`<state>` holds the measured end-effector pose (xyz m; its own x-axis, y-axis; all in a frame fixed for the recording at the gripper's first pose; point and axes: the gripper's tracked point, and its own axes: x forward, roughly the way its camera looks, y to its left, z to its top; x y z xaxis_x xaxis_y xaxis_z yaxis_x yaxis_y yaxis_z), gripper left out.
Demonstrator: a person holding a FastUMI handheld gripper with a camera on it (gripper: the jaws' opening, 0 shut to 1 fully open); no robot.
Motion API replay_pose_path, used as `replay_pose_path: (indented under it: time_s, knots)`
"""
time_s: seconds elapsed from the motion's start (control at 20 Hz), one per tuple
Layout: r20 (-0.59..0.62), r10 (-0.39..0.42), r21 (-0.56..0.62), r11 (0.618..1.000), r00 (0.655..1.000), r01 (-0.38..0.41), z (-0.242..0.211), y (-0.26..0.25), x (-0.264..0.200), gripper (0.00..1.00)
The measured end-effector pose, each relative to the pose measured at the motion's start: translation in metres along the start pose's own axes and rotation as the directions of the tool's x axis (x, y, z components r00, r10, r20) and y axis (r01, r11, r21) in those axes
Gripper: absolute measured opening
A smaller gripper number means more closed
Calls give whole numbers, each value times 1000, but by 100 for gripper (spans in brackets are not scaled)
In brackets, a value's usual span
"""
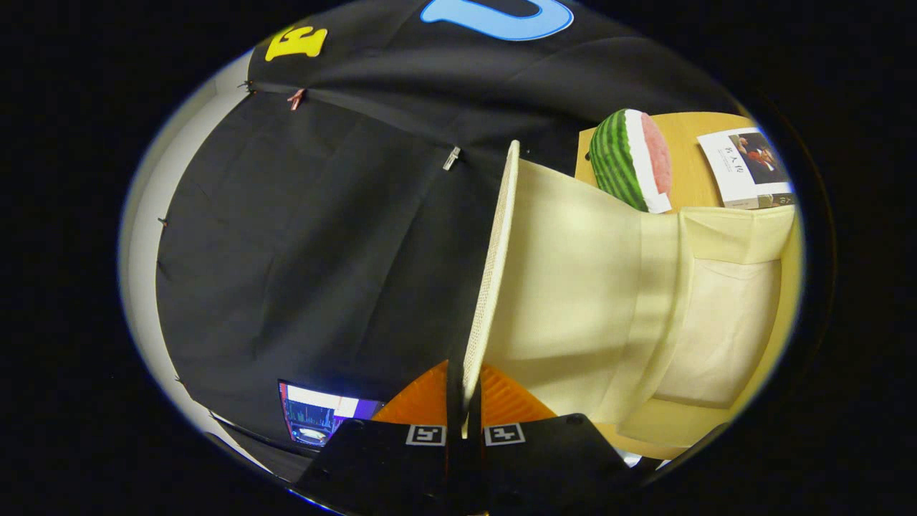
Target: Open the storage box then place both shoes into the box .Put the left shoe in first, then the right shoe, with the right side of both shoes facing outward in a uniform manner.
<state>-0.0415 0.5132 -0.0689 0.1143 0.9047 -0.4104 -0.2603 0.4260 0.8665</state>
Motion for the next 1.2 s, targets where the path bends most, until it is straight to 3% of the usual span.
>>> replay_pose_path:
  time_s: [0.25,0.35,0.5,0.7,0.85,1.05,1.2]
  knots:
    - [2,-31,-29,999,1000,31,-4,-4,17,5]
    - [23,-35,-32,999,999,35,1,-3,22,9]
    - [121,-134,-133,980,983,150,20,-33,6,100]
    - [248,-189,-219,944,950,245,46,-43,-54,98]
    - [361,-256,-276,889,897,365,65,-65,-113,98]
    - [499,-377,-248,800,780,546,80,-107,-210,98]
    - [547,-460,-173,756,700,631,80,-149,-268,98]
